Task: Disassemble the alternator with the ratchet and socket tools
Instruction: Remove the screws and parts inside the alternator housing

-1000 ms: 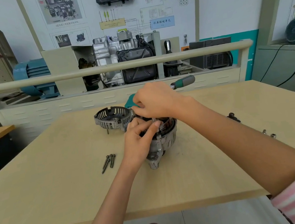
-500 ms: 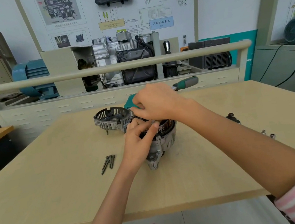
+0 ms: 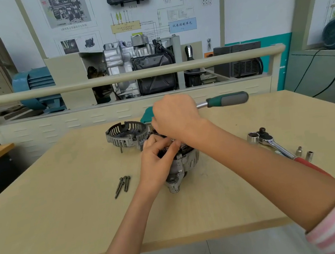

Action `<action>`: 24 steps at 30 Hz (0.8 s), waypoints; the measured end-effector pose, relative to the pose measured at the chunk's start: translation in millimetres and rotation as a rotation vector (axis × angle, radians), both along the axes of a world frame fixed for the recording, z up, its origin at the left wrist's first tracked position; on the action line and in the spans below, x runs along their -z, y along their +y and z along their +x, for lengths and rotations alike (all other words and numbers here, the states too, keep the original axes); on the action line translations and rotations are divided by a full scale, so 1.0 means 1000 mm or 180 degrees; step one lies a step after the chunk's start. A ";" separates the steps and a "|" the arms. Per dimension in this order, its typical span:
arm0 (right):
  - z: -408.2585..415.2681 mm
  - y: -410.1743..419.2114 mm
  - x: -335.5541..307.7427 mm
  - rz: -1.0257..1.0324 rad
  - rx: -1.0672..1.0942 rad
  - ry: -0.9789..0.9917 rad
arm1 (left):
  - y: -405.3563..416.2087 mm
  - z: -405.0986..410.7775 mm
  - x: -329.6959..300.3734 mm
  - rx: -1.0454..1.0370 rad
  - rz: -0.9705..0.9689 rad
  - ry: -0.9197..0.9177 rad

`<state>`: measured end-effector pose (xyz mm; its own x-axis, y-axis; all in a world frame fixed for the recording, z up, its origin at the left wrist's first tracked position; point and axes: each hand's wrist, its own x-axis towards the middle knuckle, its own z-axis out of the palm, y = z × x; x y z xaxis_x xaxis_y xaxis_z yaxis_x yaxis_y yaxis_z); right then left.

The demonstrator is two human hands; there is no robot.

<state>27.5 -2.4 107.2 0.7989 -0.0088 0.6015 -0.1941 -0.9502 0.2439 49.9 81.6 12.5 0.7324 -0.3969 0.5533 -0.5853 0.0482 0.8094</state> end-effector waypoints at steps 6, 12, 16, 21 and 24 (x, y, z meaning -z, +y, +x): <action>0.001 -0.017 -0.011 0.0290 -0.0999 0.0650 | 0.007 0.001 -0.003 0.0173 0.0170 -0.0032; 0.004 -0.001 -0.002 0.0013 -0.0124 0.0218 | 0.000 0.002 0.002 -0.0005 -0.0160 0.0011; 0.004 0.012 0.004 -0.0013 0.0605 0.0066 | -0.008 -0.004 0.004 -0.0280 -0.0147 -0.0013; -0.001 -0.005 -0.001 0.0107 0.0016 -0.0025 | -0.003 -0.007 0.001 -0.0153 -0.0039 -0.0061; -0.005 -0.011 -0.004 0.0047 -0.0529 0.0220 | -0.001 -0.007 0.001 -0.0094 0.0008 -0.0093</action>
<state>22.8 -13.9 111.5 0.8294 0.1184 0.5459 -0.0174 -0.9713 0.2372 42.8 80.3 11.8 0.7273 -0.3769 0.5735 -0.6098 0.0285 0.7920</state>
